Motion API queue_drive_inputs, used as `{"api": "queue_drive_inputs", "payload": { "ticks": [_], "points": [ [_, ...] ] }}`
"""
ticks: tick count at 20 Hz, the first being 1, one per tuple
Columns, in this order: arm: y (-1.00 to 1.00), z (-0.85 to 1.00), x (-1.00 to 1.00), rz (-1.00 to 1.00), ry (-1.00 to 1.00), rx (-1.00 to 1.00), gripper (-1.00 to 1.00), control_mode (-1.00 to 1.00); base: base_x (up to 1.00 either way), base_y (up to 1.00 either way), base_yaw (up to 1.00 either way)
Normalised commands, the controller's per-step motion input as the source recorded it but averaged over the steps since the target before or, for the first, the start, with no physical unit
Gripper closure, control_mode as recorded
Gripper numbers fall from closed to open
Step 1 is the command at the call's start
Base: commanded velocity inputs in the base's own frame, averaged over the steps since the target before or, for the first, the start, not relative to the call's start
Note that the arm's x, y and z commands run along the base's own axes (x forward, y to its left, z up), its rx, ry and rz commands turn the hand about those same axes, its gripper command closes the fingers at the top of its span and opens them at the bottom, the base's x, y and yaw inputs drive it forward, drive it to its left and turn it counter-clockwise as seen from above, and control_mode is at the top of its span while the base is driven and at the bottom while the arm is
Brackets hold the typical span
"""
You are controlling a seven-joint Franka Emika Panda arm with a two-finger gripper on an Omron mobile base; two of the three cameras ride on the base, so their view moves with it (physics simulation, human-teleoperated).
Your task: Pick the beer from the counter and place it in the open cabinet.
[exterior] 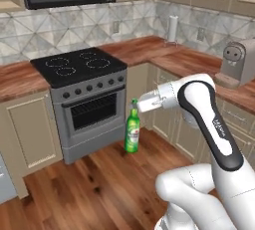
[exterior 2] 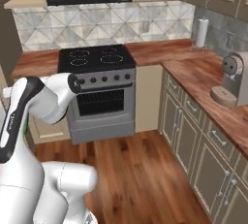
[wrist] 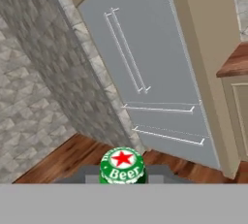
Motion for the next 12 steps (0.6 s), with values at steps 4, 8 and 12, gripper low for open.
{"api": "queue_drive_inputs", "payload": {
  "ticks": [4, 8, 12],
  "points": [
    [0.00, 0.00, 0.00, 0.00, 0.00, 0.00, 1.00, 1.00, 1.00, 0.17, 0.00],
    [0.00, 0.00, 0.00, 0.00, 0.00, 0.00, 1.00, 1.00, 1.00, 0.27, 0.00],
    [0.00, 0.00, 0.00, 0.00, 0.00, 0.00, 1.00, 1.00, 1.00, 0.29, 0.00]
  ]
}}
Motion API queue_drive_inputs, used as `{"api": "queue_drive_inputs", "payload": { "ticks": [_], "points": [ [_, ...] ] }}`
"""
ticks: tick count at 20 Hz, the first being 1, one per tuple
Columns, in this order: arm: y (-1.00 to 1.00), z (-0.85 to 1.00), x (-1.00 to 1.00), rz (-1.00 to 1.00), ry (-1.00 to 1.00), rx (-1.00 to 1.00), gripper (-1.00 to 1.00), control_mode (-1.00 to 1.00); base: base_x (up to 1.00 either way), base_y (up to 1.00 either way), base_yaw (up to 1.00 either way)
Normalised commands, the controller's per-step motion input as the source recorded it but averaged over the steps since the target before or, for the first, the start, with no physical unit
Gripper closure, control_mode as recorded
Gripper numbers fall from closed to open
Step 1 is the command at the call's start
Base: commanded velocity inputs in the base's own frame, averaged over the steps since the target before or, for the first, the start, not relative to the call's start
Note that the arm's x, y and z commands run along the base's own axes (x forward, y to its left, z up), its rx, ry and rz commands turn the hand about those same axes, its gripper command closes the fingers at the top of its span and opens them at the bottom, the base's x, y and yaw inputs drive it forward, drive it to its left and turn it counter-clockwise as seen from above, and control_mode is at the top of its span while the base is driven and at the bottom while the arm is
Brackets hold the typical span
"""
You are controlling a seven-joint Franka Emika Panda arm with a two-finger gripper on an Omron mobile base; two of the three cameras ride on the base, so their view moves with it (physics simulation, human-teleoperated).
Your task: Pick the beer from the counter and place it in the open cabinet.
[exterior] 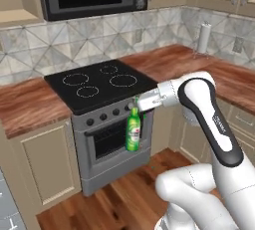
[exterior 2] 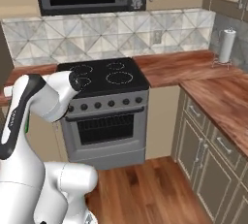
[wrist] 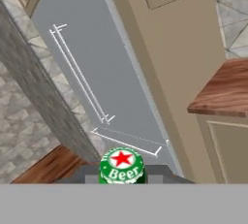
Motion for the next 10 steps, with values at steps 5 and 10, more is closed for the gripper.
{"api": "queue_drive_inputs", "payload": {
  "ticks": [5, 10],
  "points": [
    [0.00, 0.00, 0.00, 0.00, 0.00, 0.00, 1.00, 1.00, 1.00, 0.33, 0.00],
    [0.00, 0.00, 0.00, 0.00, 0.00, 0.00, 1.00, 1.00, 0.99, 0.28, 0.07]
  ]
}}
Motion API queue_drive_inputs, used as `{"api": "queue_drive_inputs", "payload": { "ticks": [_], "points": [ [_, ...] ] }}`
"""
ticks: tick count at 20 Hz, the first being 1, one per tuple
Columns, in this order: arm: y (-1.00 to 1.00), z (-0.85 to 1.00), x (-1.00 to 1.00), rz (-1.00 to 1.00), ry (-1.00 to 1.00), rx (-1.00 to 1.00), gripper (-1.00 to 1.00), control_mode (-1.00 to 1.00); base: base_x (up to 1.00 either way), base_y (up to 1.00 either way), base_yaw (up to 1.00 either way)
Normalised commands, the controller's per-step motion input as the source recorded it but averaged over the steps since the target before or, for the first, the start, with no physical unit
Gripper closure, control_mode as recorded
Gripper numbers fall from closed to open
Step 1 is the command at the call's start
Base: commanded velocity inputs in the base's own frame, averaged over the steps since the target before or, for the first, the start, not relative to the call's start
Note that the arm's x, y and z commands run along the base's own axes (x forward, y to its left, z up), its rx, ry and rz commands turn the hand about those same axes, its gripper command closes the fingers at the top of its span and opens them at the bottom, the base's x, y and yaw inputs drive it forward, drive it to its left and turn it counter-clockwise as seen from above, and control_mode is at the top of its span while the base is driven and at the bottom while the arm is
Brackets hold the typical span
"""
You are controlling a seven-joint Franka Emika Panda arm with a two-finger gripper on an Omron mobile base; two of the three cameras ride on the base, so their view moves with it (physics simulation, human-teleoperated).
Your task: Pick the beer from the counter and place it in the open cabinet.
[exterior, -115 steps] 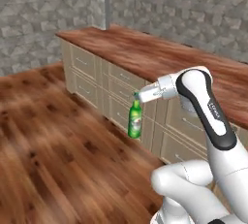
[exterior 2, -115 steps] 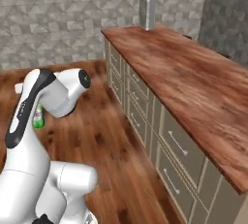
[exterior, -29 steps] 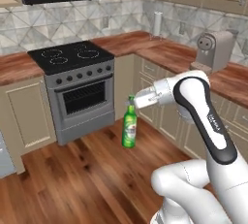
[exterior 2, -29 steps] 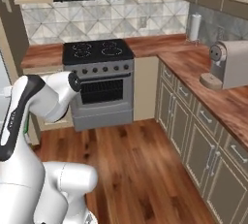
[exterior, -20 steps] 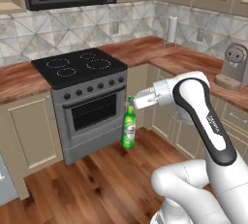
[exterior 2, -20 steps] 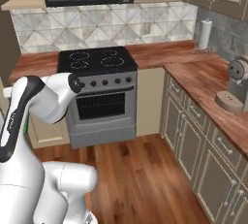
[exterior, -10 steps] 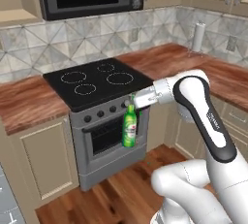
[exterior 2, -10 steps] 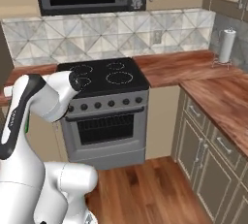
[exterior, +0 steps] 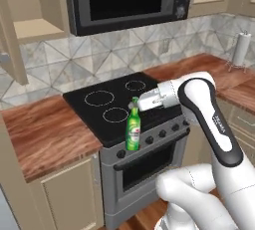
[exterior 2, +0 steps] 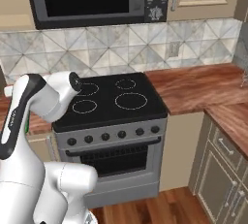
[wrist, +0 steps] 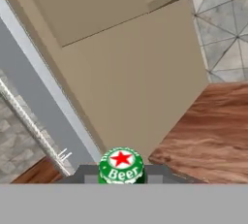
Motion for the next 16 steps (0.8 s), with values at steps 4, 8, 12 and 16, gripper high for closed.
{"api": "queue_drive_inputs", "payload": {
  "ticks": [4, 8, 12, 16],
  "points": [
    [0.00, 0.00, 0.00, 0.00, 0.00, 0.00, 1.00, 1.00, 0.80, 0.20, 0.15],
    [0.00, 0.00, 0.00, 0.00, 0.00, 0.00, 1.00, 1.00, 0.21, 0.03, 0.30],
    [0.00, 0.00, 0.00, 0.00, 0.00, 0.00, 1.00, 1.00, 0.15, 0.00, 0.30],
    [0.00, 0.00, 0.00, 0.00, 0.00, 0.00, 1.00, 1.00, 0.65, 0.00, 0.18]
  ]
}}
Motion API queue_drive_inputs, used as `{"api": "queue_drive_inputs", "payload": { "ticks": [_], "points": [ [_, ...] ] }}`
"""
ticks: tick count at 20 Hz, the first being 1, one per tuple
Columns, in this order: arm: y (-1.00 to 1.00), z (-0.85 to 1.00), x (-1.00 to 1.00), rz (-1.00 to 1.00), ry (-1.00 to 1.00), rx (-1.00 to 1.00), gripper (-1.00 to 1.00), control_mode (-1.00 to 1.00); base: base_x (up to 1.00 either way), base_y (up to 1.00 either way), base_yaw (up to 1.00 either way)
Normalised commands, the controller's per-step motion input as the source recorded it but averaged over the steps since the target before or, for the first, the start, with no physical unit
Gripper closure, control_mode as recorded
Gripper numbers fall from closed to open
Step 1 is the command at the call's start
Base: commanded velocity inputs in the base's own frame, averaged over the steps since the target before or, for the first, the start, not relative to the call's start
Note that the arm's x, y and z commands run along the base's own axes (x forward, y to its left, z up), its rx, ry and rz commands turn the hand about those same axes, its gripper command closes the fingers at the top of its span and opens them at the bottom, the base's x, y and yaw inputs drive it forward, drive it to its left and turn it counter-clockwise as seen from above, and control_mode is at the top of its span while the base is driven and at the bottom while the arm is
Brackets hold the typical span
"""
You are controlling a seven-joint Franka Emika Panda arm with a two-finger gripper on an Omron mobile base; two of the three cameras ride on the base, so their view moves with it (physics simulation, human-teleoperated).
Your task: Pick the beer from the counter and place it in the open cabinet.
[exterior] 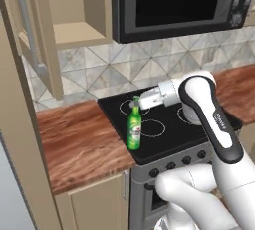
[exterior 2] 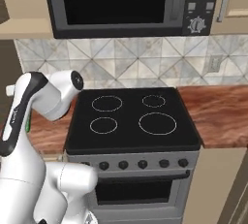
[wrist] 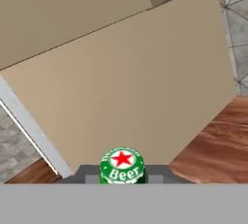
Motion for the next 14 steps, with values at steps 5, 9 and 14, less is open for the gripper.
{"api": "queue_drive_inputs", "payload": {
  "ticks": [5, 9, 14],
  "points": [
    [0.00, 0.00, 0.00, 0.00, 0.00, 0.00, 1.00, 1.00, 1.00, 0.00, 0.04],
    [0.00, 0.00, 0.00, 0.00, 0.00, 0.00, 1.00, 1.00, 0.99, 0.06, 0.00],
    [0.00, 0.00, 0.00, 0.00, 0.00, 0.00, 1.00, 1.00, 0.51, 0.15, 0.00]
  ]
}}
